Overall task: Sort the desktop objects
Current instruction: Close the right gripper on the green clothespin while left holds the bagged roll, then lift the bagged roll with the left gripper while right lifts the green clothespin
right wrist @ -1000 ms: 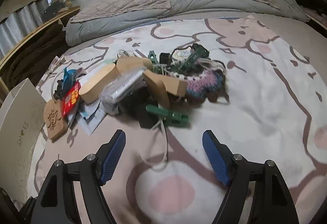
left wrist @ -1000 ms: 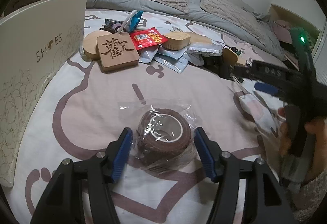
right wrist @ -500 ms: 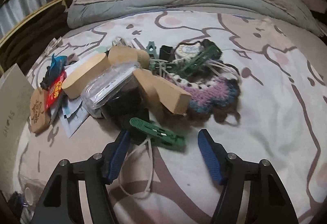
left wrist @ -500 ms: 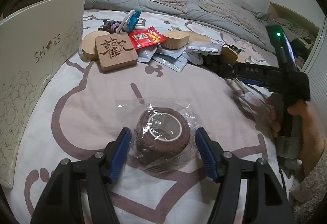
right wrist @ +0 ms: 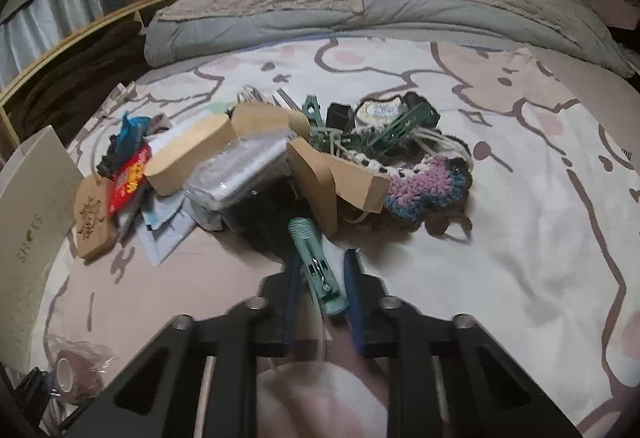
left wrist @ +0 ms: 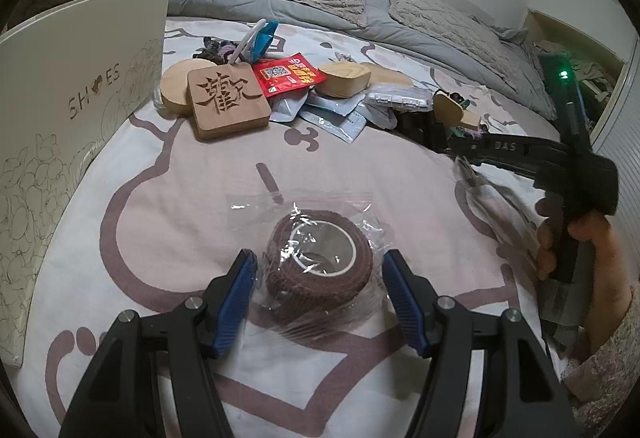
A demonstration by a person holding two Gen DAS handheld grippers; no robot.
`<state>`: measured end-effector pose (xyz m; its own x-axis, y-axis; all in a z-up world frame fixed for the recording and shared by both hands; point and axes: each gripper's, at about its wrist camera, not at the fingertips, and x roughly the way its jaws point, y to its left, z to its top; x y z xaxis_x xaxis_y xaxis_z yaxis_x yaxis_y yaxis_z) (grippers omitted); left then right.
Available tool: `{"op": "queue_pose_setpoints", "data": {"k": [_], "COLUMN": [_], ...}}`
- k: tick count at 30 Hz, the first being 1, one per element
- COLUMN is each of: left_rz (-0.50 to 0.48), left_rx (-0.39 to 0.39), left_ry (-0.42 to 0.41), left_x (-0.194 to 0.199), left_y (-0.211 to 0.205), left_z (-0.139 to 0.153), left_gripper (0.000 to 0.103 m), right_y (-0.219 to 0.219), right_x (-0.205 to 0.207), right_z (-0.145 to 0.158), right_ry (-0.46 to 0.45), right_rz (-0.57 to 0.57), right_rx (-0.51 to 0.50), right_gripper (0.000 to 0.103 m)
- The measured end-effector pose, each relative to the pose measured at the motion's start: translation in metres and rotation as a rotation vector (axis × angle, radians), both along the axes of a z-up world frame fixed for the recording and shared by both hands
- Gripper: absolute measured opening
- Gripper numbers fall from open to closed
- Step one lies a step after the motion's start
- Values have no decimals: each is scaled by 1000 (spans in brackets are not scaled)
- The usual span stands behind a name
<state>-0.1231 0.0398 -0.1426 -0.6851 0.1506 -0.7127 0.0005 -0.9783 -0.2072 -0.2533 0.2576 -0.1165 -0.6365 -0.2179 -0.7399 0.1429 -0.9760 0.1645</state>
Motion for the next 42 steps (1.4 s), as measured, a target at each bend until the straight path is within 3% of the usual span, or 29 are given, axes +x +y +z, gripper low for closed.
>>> {"op": "queue_pose_setpoints", "data": {"k": [8,17,23,31,42], "left_rz": [10,7,7,9,9], "left_rx": [3,-1,0,6,5], "left_ry": [4,9,9,10,11], "left_x": [1,0,0,1,1], "left_y": [-3,-4,-4,-6,-5], "left_z": [1,1,1,1,1], "left_gripper": [56,54,54,54,54], "right_y": [-8,-15,-21,-26,-37], "right_x": [18,52,72,68,76], "right_z": [7,18,7,-4,0], "right_ry": [7,13,-38,-66,-28], "right_rz": [30,86,117,93,110], "right_rx": [-22,-33,-44,-21,31], "right_gripper": [14,14,14,14,14]}}
